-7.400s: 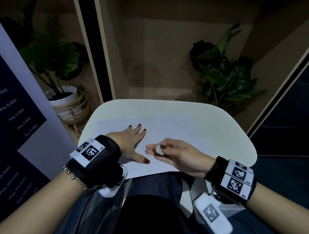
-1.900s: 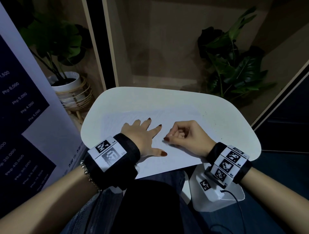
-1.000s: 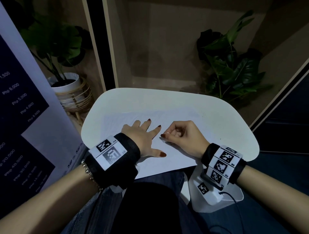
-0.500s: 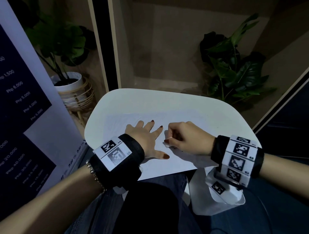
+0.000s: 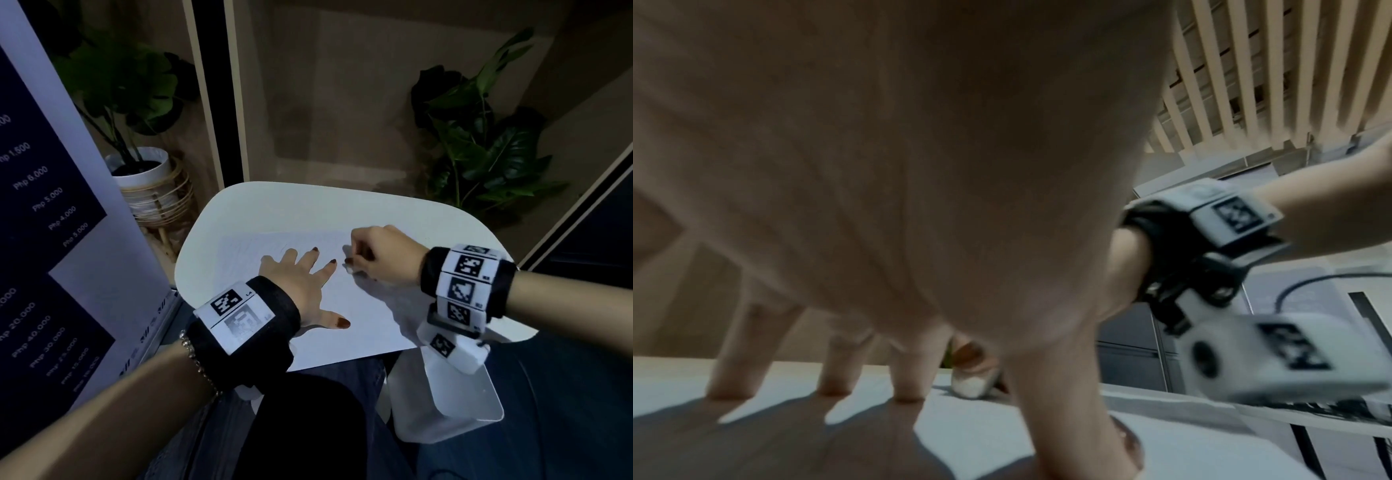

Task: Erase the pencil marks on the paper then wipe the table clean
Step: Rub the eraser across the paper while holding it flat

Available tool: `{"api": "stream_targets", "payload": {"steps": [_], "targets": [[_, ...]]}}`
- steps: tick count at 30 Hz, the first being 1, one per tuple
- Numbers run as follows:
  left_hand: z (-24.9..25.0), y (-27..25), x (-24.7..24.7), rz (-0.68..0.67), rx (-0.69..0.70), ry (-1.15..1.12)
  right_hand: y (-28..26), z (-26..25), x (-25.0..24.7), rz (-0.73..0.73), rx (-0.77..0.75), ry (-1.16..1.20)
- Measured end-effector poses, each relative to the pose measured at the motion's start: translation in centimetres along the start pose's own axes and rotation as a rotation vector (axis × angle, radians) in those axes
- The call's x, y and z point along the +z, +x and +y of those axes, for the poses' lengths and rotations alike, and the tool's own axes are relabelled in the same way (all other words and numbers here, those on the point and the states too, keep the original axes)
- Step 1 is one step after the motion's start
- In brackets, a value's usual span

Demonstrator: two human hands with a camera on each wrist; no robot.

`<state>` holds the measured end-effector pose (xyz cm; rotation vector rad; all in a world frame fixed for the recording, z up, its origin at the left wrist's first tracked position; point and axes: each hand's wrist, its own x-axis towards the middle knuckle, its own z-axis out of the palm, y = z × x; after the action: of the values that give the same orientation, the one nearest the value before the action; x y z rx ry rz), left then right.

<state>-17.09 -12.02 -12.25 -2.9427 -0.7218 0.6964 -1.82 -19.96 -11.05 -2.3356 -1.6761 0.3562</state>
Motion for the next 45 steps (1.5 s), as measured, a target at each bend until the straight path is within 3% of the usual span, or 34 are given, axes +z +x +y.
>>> {"api": "stream_targets", "payload": {"steps": [2,6,12,16,22,28,33,35,41,45], "targets": [[0.0,0.0,0.0,-0.003,-0.002,0.000,0.3,0.0,0.1,0.005,0.019,0.014],[-0.1,0.2,-0.1,-0.017,-0.005,-0.003,0.0,-0.6,1.1,-0.143,-0.053,0.078],[0.0,0.2,-0.2,-0.007,-0.005,-0.013,1.0,-0.2,0.1,0.009,-0.019,0.030],[-0.2,0.3,-0.1,-0.013,-0.012,-0.032,0.0,-0.6,1.3,-0.139,-0.095,0.047],[-0.1,0.1,-0.2,-0.013,-0.006,-0.038,1.1,-0.3,0.0,0.013,-0.004,0.015],[-0.3,0.3,0.1,-0.016,0.001,-0.038,-1.0,-1.1,1.1,-0.209,-0.119,0.095],[-0.3,0.0,0.0,-0.010,0.008,-0.051,1.5,1.2,-0.5,0.031,0.062,0.045],[-0.4,-0.1,-0.1,-0.009,0.010,-0.055,2.1,2.2,-0.8,0.090,0.160,0.173],[-0.4,0.0,0.0,-0.033,0.022,-0.052,-0.4,2.6,-2.3,0.223,0.399,0.946],[-0.8,0.0,-0.1,-0.061,0.061,-0.083,-2.8,3.2,-1.5,0.329,0.417,1.140]]}}
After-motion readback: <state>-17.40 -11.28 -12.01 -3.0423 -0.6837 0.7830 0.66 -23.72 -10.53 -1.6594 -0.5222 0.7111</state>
